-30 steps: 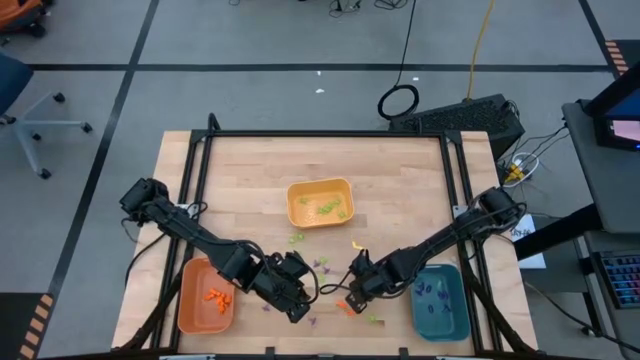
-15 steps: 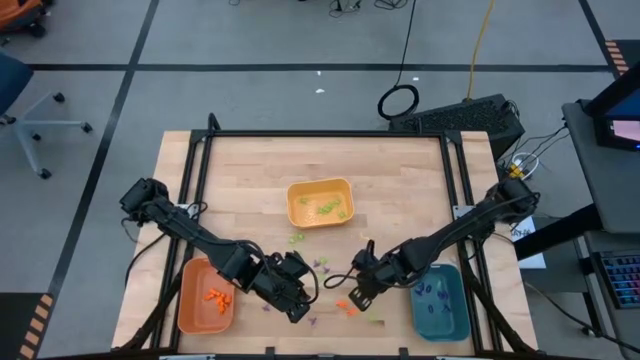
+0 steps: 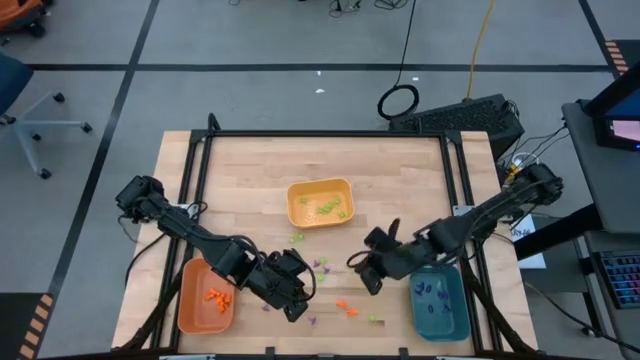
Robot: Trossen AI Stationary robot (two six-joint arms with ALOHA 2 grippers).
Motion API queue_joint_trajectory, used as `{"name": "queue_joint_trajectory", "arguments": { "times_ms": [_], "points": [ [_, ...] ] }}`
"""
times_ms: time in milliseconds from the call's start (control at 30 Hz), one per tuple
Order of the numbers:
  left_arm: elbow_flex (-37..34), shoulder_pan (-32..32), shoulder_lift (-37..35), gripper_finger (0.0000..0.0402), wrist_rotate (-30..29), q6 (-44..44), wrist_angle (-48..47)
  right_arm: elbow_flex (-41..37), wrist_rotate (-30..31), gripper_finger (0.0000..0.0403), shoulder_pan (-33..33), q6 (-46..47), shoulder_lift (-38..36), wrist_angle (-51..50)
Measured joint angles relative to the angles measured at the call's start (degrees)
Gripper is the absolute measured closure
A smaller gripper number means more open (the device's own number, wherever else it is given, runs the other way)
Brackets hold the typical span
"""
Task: Sort Halloween decoration
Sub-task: Put the green spider toy into the yellow bin
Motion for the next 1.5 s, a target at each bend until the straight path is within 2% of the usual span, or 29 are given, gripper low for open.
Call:
{"name": "queue_joint_trajectory", "arguments": {
  "times_ms": [167, 300, 500, 800, 933, 1300, 1400, 1500],
  "points": [
    [0.0, 0.14, -2.37, 0.021, -0.42, 2.05, 2.78, 0.04, 8.24, 0.0403, -0.02, -3.94, -4.56, 1.15],
    [0.0, 0.36, -4.3, 0.021, -2.89, 4.55, 3.31, 0.06, 14.56, 0.0403, -0.02, -8.92, -7.75, 2.77],
    [0.0, 1.09, -6.33, 0.021, -6.12, 6.97, 4.24, 0.07, 21.1, 0.0403, -0.04, -18.41, -10.82, 6.2],
    [0.0, 3.01, -7.55, 0.021, 1.12, 16.34, 12.67, 0.07, 23.03, 0.0403, -0.37, -34.01, -12.65, 11.23],
    [0.0, 3.61, -7.51, 0.021, 1.46, 19.72, 16.33, 0.07, 23.01, 0.0403, -0.37, -37.94, -12.67, 12.62],
    [0.0, 4.99, -7.51, 0.021, 1.44, 21.02, 17.62, 0.07, 22.99, 0.0403, -0.37, -39.27, -12.65, 13.55],
    [0.0, 5.03, -7.51, 0.021, 1.44, 21.52, 17.58, 0.07, 22.99, 0.0403, -0.37, -43.7, -12.65, 14.02],
    [0.0, 5.14, -7.51, 0.021, 1.4, 21.55, 17.57, 0.07, 22.99, 0.0403, -0.37, -52.11, -12.65, 15.27]
  ]
}}
